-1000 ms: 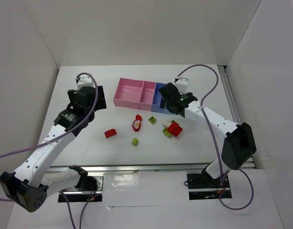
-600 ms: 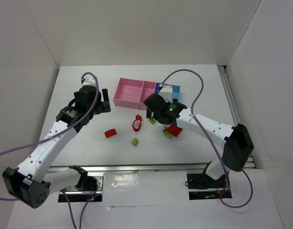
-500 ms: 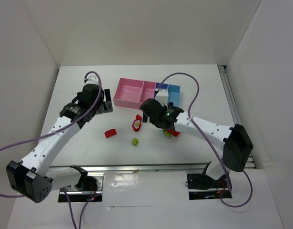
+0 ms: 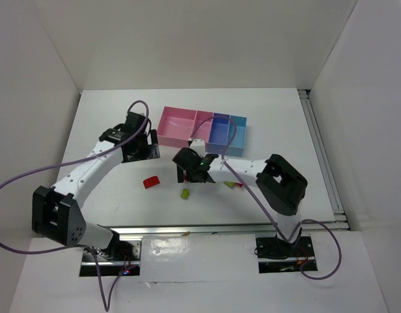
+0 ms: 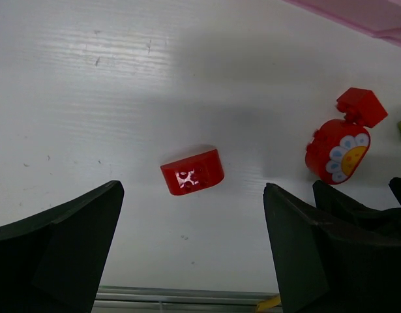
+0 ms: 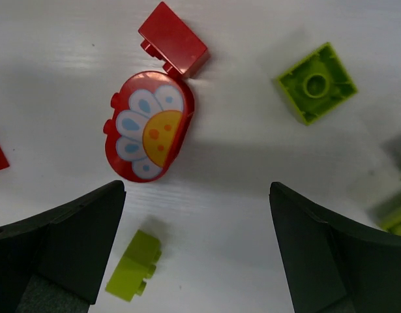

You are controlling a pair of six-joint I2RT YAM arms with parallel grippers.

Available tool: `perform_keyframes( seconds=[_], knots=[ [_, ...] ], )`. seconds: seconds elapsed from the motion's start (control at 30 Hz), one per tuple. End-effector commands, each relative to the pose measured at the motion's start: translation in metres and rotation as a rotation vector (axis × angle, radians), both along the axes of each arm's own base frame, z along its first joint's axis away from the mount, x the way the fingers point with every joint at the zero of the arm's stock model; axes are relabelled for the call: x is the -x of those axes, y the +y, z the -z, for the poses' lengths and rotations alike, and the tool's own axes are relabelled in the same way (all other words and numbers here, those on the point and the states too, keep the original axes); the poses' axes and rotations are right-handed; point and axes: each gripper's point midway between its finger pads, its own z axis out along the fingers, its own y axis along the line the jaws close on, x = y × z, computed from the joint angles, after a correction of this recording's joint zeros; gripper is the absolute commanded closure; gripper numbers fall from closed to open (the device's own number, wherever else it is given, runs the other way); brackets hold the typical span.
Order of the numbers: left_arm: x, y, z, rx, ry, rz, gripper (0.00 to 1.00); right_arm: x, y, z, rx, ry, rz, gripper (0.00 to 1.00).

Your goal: Sort the legos into containers by color

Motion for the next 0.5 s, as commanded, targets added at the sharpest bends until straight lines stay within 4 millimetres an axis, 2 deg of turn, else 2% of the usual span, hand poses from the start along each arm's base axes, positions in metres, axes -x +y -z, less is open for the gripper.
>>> perform_keyframes(
  seconds=[0.0,0.03,0.2,0.23,0.27,0.3,0.37,0.4,0.47],
  knots=[
    [0.002,0.005,0.022,0.05,0.101,-0.009,0.01,-0.027,0.036,-0.021,-0.116,-0.054,-0.022,0.01],
    [-0.002,0.005,0.02,0.081,0.092,-0.025,0.01,-0.032,0.037,-0.011,-0.111,-0.04,-0.019,0.01],
    [-0.002,0.01,0.029,0.174,0.116,-0.053,0.01,-0.047,0.045,0.0,-0.103,-0.032,-0.012,0.02],
    [-0.003,0.013,0.033,0.172,0.127,-0.067,0.02,-0.046,0.044,0.009,-0.088,-0.02,-0.012,0.04],
    [-0.004,0.016,0.036,0.171,0.135,-0.077,0.02,-0.048,0.046,0.006,-0.089,-0.026,-0.019,0.06],
    [-0.001,0.015,0.04,0.176,0.149,-0.074,0.02,-0.046,0.046,0.013,-0.084,-0.011,-0.025,0.07],
    [0.004,0.013,0.044,0.191,0.168,-0.077,0.02,-0.05,0.045,0.015,-0.081,-0.006,-0.026,0.14],
    [0.009,0.011,0.05,0.209,0.191,-0.094,0.02,-0.052,0.048,0.011,-0.091,-0.013,-0.027,0.23],
    [0.015,0.008,0.055,0.231,0.215,-0.105,0.03,-0.051,0.047,0.013,-0.076,-0.001,-0.026,0.34]
  ],
)
